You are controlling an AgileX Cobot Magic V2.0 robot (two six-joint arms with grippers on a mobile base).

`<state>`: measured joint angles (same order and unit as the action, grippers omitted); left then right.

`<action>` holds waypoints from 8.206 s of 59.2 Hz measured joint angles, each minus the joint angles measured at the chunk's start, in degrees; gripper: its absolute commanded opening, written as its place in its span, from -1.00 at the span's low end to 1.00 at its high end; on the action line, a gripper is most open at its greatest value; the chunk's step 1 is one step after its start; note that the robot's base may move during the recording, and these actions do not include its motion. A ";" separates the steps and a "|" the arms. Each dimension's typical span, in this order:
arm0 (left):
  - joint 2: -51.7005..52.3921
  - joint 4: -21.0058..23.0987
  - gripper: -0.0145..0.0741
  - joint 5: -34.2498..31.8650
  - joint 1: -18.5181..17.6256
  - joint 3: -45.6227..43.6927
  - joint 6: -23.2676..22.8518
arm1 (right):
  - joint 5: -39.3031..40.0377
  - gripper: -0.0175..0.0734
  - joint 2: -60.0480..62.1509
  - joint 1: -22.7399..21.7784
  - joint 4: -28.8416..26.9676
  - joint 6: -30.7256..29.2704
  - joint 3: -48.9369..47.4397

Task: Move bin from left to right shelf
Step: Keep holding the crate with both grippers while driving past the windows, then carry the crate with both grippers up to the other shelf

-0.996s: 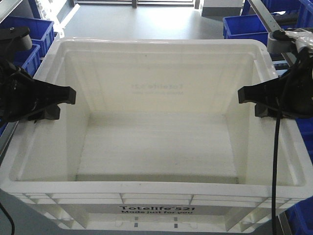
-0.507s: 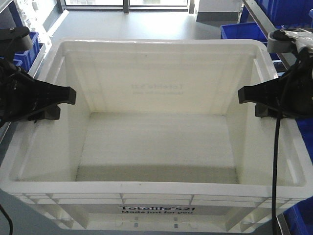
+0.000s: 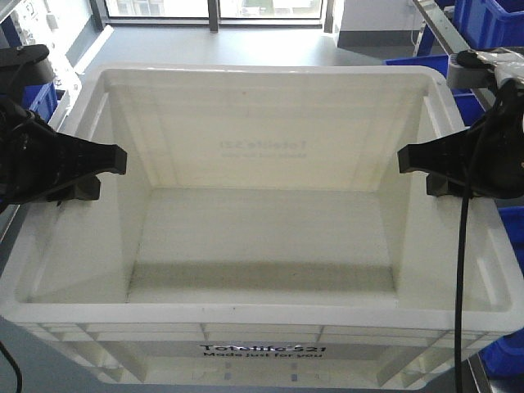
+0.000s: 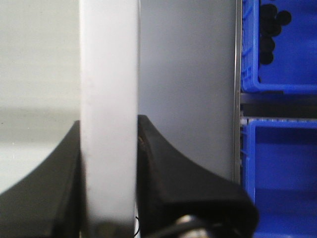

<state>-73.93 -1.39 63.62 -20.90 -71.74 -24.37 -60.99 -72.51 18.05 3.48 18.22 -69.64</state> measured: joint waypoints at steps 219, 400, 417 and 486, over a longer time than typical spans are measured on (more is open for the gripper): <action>0.00 0.00 -0.69 -0.35 0.00 0.00 0.05 | 0.29 -0.62 0.00 0.00 0.19 0.05 0.00; 0.00 -0.42 -0.69 -0.24 0.00 0.00 0.10 | 0.37 -0.62 0.02 0.00 -0.24 0.32 0.30; 0.00 -0.42 -0.69 -0.24 0.00 0.00 0.10 | 0.37 -0.62 0.02 0.00 -0.24 0.32 0.30; 0.00 -0.42 -0.69 -0.24 0.00 0.00 0.10 | 0.37 -0.62 0.02 0.00 -0.19 0.32 0.30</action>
<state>-73.93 -1.80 63.38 -20.90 -71.74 -24.26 -60.62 -72.49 18.05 3.29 18.53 -69.34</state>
